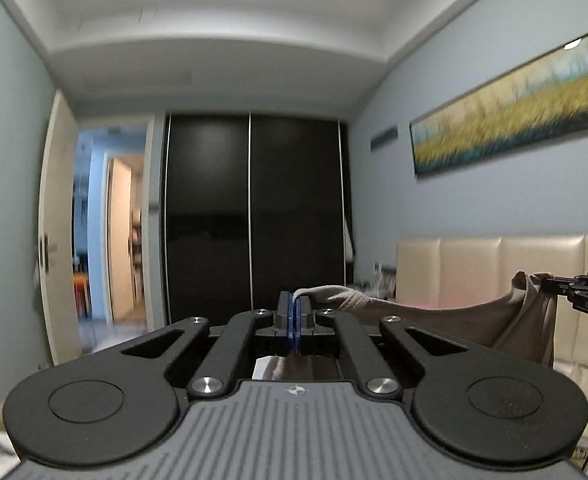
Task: Fold clothes
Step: 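Lift the taupe shirt high with both grippers holding its hem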
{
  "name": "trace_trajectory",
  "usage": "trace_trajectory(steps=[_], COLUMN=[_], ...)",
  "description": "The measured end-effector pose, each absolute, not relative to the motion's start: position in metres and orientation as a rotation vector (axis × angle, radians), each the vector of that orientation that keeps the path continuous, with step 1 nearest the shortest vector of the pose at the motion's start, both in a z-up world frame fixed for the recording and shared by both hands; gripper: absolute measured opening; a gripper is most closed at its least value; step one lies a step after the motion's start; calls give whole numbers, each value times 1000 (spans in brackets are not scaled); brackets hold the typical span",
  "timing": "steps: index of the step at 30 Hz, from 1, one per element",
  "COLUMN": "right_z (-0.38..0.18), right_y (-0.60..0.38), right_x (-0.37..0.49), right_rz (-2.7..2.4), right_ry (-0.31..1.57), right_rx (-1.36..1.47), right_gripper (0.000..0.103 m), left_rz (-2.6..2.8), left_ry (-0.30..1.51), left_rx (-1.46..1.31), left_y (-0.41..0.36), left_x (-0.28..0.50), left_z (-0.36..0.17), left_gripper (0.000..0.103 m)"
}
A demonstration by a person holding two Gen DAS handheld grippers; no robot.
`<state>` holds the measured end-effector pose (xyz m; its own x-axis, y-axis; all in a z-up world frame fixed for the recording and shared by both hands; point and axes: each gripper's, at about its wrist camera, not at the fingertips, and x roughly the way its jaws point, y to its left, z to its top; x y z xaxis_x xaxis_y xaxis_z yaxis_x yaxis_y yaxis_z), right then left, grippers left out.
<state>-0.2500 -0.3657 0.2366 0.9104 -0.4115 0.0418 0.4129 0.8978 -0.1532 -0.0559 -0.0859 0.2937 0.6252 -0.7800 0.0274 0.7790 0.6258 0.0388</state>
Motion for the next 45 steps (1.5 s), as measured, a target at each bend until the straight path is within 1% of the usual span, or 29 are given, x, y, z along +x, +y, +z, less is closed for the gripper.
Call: trace_trajectory(steps=[5,15,19,22,27,30,35,40,45], right_z=[259,276,275,269,223,181,110,55,-2], right_y=[-342,-312,-309,-316,-345,-367,-399,-436,-461], right_x=[-293,-350,-353,-334,-279,-231,-148,-71,-5], right_rz=[-435,-442,-435,-425,-403,-384,-377,-385,-397], right_ry=[-121,-258,-287,-241,-62,85,299,452,580], right_rx=[-167,-176,-163,-148,-70,-29,-33,-22,-44], right_gripper=[4,4,4,4,4,4,4,4,4], left_rz=[-898,-908,-914,-898,-844,-803,-751,-713,-681], left_ry=[-135,-208,-201,-121,86,235,416,535,644], left_rx=[-11,-41,-47,-12,63,121,203,254,299], left_y=[-64,-35,-37,-53,-92,-120,-171,-220,-252], left_x=[-90,-127,-123,-100,-40,4,74,135,180], left_z=[316,329,329,315,263,218,141,83,26], left_gripper=[0,0,0,0,0,0,0,0,0])
